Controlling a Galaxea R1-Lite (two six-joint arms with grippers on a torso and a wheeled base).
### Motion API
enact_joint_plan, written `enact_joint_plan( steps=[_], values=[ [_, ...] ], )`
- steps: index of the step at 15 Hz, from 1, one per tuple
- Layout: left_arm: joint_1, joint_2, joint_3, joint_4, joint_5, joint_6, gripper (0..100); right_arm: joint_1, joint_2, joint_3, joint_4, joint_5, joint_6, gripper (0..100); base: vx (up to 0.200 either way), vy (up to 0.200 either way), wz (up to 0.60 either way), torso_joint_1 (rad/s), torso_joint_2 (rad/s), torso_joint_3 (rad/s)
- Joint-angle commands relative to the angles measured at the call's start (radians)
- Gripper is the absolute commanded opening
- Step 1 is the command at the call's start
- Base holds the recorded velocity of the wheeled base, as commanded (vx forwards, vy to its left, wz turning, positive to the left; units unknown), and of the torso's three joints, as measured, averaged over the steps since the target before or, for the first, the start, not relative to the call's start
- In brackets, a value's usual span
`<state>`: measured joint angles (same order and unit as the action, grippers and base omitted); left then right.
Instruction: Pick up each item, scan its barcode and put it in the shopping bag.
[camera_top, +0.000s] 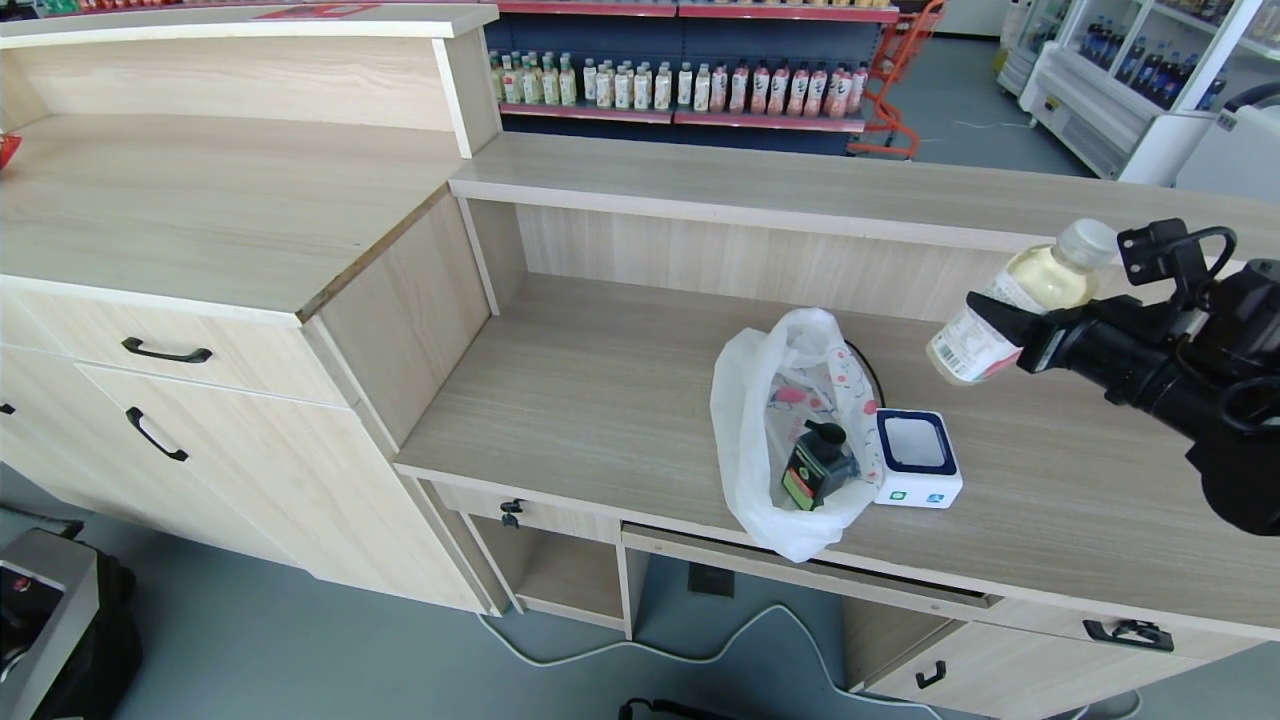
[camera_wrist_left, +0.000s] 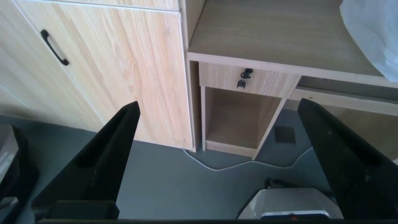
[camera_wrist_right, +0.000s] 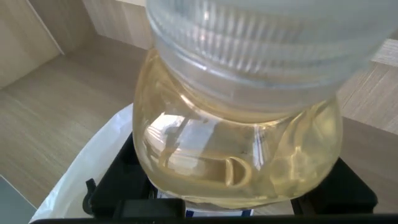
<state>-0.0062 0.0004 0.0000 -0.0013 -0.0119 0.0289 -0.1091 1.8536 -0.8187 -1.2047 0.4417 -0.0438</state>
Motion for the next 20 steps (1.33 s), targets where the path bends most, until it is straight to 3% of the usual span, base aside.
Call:
enact_joint_plan(
  steps=[1,13,17,20],
  values=[
    [0.000,0.000,0.000,0.000,0.000,0.000,100,0.002,0.009,0.003,-0.001,0.000,-0.001,0,0.000,0.000,0.00,0.000,0.00,0.000],
    [0.000,0.000,-0.002,0.003,-0.006,-0.001,100,0.074,0.029,-0.003,-0.001,-0.001,-0.001,0,0.000,0.000,0.00,0.000,0.00,0.000],
    [0.000,0.000,-0.002,0.004,-0.006,-0.003,100,0.105,0.122,-0.114,0.008,-0.038,-0.001,0,0.000,0.200,0.00,0.002,0.00,0.004],
    [0.000,0.000,-0.002,0.001,-0.005,-0.001,100,0.105,0.165,-0.195,0.089,-0.040,-0.001,0,0.000,0.133,0.00,0.011,0.00,-0.002]
  ],
)
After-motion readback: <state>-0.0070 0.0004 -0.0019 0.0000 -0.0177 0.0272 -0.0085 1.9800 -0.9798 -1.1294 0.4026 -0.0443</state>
